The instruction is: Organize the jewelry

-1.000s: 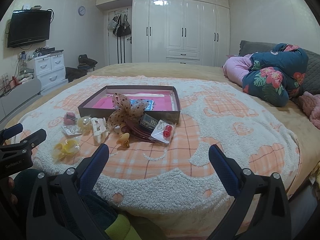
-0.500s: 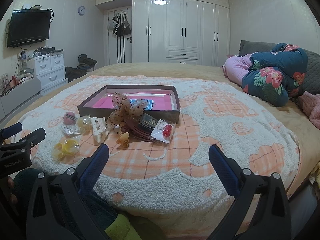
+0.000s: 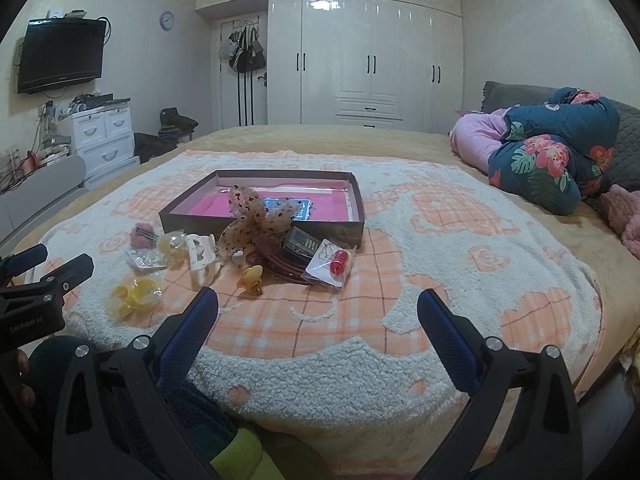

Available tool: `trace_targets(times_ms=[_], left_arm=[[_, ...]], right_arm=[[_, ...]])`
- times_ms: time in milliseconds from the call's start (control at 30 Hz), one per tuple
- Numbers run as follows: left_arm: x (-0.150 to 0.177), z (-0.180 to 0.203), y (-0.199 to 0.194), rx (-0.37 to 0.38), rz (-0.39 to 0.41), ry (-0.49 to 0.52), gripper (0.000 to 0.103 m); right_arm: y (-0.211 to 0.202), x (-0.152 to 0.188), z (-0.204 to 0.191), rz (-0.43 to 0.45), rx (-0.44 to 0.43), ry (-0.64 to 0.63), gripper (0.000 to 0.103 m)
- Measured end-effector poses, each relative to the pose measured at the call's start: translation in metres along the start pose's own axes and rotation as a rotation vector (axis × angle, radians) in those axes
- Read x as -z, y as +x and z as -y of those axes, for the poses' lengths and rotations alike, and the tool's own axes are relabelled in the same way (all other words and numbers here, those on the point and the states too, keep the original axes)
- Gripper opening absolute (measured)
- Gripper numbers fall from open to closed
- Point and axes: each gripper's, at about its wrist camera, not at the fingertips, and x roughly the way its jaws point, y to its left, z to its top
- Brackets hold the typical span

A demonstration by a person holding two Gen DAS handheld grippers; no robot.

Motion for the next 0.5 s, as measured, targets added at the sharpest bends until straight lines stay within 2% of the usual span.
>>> trace_targets(times_ms=[300, 500], left_arm=[[-0.005, -0.021, 0.008, 0.032, -0.031, -0.088, 0.093], [-0.009, -0.037, 0.017, 0.025, -0.057, -0.138, 0.093]], right_arm=[[0.009, -0.006, -0.004, -0.021, -0.038, -0.028, 0.097], [0.027, -0.015, -0.012, -0.054, -0.078, -0.053, 0.097]])
